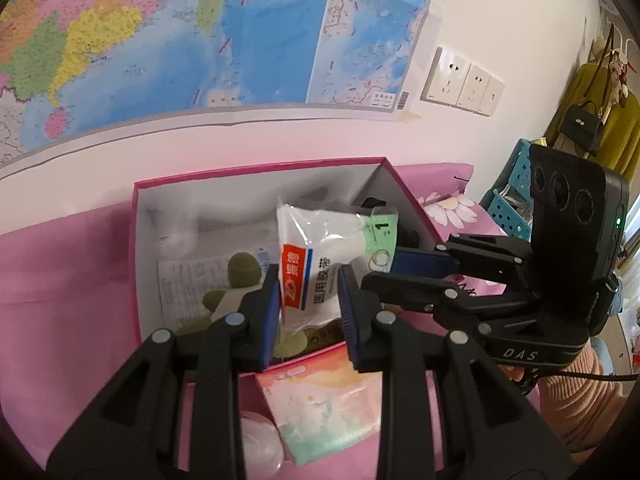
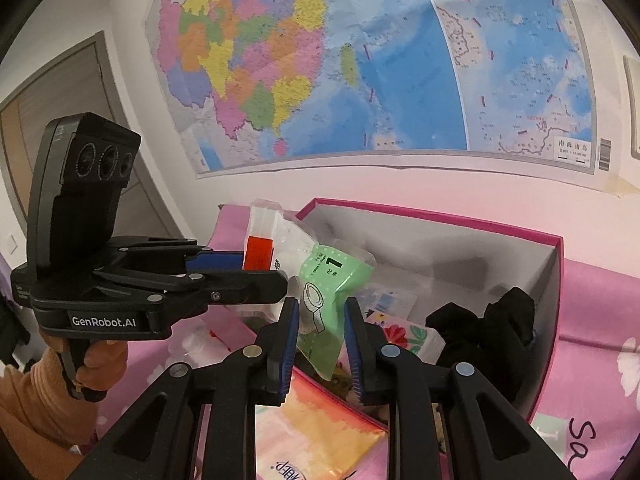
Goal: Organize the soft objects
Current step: 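Lower the medical bag into the pink box and open the left gripper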
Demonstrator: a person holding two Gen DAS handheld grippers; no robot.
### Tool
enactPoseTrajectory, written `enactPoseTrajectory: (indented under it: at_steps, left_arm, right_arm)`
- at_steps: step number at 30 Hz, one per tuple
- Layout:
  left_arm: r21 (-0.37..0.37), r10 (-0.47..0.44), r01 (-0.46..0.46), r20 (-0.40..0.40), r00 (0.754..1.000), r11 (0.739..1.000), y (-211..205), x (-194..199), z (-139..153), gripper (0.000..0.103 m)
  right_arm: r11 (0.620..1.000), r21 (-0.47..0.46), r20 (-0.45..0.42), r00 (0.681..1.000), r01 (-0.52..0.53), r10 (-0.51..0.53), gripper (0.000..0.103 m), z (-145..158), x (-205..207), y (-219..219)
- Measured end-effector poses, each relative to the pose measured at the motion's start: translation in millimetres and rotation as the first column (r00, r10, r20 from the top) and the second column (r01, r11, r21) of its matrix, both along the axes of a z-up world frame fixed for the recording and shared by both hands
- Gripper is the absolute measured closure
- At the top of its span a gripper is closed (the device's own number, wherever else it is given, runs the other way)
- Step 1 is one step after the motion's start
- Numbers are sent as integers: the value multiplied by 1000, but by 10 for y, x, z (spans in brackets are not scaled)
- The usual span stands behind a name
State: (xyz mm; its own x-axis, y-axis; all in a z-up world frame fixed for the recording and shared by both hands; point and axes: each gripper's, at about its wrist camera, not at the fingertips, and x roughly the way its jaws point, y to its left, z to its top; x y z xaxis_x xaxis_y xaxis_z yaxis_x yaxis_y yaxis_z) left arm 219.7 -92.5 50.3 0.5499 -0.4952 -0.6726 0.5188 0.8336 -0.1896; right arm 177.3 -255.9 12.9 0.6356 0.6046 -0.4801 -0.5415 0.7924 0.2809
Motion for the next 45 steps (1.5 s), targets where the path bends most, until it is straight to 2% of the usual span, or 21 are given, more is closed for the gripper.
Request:
enactPoseTrajectory:
  at_steps: [15,34,45]
  left_arm:
    - [26,10,-9,-12,1000,1000,-54,127,-40,74]
    - [-2,6,-7,-33,999,1000,-5,210,-20,74]
    - [14,2,-1,-47,999,1000,-35,281,2,73]
  right_arm:
    - [1000,-7,-30,999,11,-12,80,-37,127,16]
    - [999,-24,-31,999,29,-30,80,0,187,9]
    - [999,-33,-34,999,31,-32,80,45,266,14]
